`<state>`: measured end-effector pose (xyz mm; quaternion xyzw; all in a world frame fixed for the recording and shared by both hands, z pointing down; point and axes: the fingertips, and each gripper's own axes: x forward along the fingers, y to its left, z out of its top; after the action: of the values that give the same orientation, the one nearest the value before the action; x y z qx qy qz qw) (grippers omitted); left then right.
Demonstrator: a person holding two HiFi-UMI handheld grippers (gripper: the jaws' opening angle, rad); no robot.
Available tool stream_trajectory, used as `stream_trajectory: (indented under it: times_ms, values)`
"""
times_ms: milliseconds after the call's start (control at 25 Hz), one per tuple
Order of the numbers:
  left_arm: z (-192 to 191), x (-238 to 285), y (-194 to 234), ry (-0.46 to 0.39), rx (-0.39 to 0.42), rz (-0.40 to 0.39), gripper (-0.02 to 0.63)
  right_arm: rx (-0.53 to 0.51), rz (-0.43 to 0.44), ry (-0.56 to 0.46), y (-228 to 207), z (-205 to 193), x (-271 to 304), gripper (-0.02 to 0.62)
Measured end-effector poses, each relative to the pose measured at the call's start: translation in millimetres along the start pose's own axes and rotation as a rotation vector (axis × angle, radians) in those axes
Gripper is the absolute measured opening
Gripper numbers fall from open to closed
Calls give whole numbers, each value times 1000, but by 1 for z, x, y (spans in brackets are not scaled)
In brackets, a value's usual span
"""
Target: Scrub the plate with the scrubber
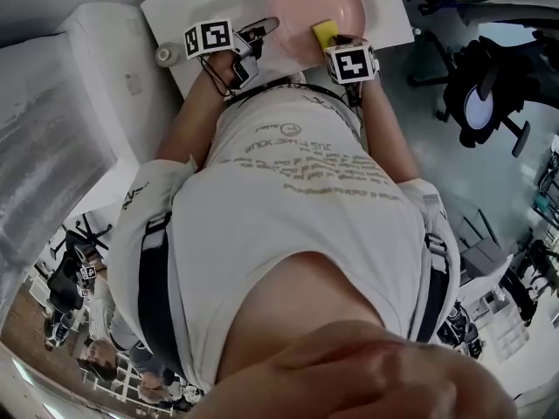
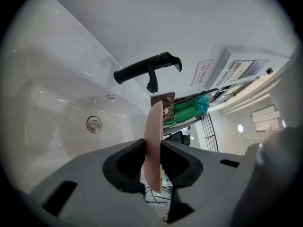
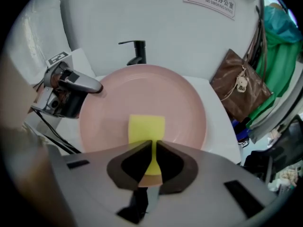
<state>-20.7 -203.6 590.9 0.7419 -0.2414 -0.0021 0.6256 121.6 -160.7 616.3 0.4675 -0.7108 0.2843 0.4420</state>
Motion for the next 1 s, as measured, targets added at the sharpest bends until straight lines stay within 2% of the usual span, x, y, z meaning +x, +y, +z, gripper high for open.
stream_trajectory:
  times_ms: [120,360,600,800,1000]
  values:
    - [-3,0,-4,18,17,-6,91,-44,-59,-53,-14,14,-3,42]
    - [-5,-2,-11,34,40,-25,91,-18,-187,-67,-46,20,-5,41]
    - [-10,-4,-17,41,38,-50,91,30,-297,-146,-70,42,-13,41]
    - [-2,-11,-18,21,41,-55,91,49,-300,-208,-68,62,-13,41]
    - [0,-14,-14,15,34,-42,91,39,-224,-233,-49,77,-8,41]
